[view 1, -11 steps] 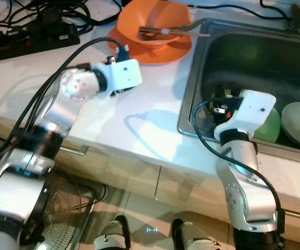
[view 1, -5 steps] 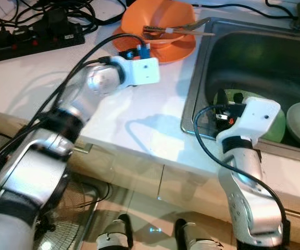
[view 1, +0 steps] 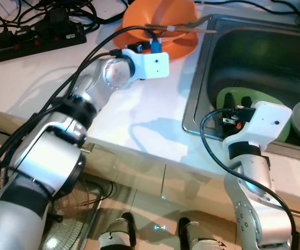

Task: Kitchen organization

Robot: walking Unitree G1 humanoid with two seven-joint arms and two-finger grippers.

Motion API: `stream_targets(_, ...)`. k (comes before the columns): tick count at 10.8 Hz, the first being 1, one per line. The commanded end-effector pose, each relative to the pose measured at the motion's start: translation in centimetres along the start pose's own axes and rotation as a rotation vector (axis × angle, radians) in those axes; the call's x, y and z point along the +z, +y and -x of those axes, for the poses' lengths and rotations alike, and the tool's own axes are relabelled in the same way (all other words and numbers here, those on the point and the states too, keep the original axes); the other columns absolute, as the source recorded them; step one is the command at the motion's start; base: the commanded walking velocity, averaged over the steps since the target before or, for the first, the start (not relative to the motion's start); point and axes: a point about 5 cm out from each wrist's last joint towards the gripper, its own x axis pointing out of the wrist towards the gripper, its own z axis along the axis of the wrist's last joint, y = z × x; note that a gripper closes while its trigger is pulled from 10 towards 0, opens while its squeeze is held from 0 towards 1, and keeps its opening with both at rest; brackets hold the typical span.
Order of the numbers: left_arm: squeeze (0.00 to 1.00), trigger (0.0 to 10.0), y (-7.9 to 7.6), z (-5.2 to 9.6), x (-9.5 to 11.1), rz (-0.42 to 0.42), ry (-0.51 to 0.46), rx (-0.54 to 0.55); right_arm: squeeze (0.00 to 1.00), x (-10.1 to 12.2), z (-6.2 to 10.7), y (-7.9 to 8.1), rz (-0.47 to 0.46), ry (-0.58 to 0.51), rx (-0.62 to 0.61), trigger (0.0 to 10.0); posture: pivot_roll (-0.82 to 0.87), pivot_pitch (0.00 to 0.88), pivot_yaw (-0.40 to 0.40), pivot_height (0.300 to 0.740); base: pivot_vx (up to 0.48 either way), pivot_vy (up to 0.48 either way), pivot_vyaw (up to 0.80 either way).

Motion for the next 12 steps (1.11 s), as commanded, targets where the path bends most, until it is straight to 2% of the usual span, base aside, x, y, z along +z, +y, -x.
stream_targets(1, 0.0, 10.0, -3.45, -0.35, -1.28, -0.029, 0.079, -0.143, 0.0, -2.06, 0.87, 0.37, -0.023, 0.127, -0.029, 10.0, -0.11, 0.309, 0.098, 0.74, 0.0, 0.0, 0.0)
stream_targets(2, 0.0, 10.0, -3.49, -0.4, -1.27, -0.034, 0.082, -0.146, 0.0, -2.02, 0.96, 0.37, -0.023, 0.128, -0.031, 10.0, -0.11, 0.309, 0.1, 0.74, 0.0, 0.0, 0.0)
stream_targets(3, 0.0, 7.3, -3.54, -0.48, -1.22, -0.037, 0.082, -0.148, 0.0, -1.99, 1.07, 0.34, -0.024, 0.132, -0.035, 10.0, -0.11, 0.312, 0.105, 0.74, 0.0, 0.0, 0.0)
stream_targets(4, 0.0, 0.0, -3.68, -0.52, -1.22, -0.037, 0.081, -0.155, 0.0, -1.97, 1.18, 0.32, -0.025, 0.136, -0.039, 10.0, -0.11, 0.316, 0.106, 0.74, 0.0, 0.0, 0.0)
stream_targets(9, 0.0, 0.0, -3.79, -0.49, -1.34, -0.041, 0.077, -0.166, 0.0, -2.12, 1.23, 0.25, -0.024, 0.146, -0.048, 10.0, -0.1, 0.315, 0.108, 0.74, 0.0, 0.0, 0.0)
stream_targets(12, 0.0, 0.0, -3.81, -0.3, -1.59, 0.026, 0.065, -0.184, 0.0, -2.26, 1.12, 0.28, -0.027, 0.148, -0.045, 10.0, -0.09, 0.312, 0.103, 0.74, 0.0, 0.0, 0.0)
